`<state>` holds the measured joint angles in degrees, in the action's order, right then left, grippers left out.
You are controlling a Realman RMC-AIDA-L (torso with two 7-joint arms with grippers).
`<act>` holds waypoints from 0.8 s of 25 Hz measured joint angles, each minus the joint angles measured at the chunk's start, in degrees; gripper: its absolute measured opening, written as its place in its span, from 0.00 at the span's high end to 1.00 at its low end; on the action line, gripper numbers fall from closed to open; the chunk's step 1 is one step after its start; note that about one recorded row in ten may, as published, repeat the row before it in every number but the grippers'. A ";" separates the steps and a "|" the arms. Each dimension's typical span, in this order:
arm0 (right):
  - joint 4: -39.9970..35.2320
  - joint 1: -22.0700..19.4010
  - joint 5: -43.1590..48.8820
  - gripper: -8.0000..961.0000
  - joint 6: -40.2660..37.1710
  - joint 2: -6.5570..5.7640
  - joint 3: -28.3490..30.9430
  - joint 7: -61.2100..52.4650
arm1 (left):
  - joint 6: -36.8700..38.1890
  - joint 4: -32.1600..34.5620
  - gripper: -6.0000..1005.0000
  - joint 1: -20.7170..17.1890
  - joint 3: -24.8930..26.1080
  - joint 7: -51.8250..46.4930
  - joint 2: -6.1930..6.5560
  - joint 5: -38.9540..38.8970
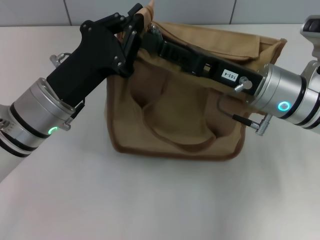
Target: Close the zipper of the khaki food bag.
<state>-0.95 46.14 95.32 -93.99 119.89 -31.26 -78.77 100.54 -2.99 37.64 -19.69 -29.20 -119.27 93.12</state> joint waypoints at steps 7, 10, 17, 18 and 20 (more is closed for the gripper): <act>0.13 0.07 -0.04 0.52 0.34 0.00 -0.18 -0.01 | -0.03 0.01 0.87 0.00 0.01 0.02 0.01 0.01; 0.16 -0.06 -0.11 0.50 0.69 0.00 0.12 -0.17 | -0.04 0.01 0.87 -0.02 0.01 0.02 0.01 0.01; 0.41 -0.22 -0.16 0.53 2.00 -0.01 0.46 -1.24 | -0.07 0.00 0.86 -0.03 -0.01 0.03 0.00 0.04; 0.42 -0.30 -0.16 0.53 2.27 -0.01 0.46 -1.37 | -0.07 -0.01 0.86 -0.02 -0.01 0.03 -0.02 0.08; 0.42 -0.51 -0.16 0.55 2.59 -0.01 0.50 -1.41 | -0.07 -0.01 0.86 -0.01 -0.02 0.03 -0.02 0.09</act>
<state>-0.53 45.64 95.16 -91.40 119.88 -30.76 -80.18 100.48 -3.00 37.62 -19.71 -29.17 -119.29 93.21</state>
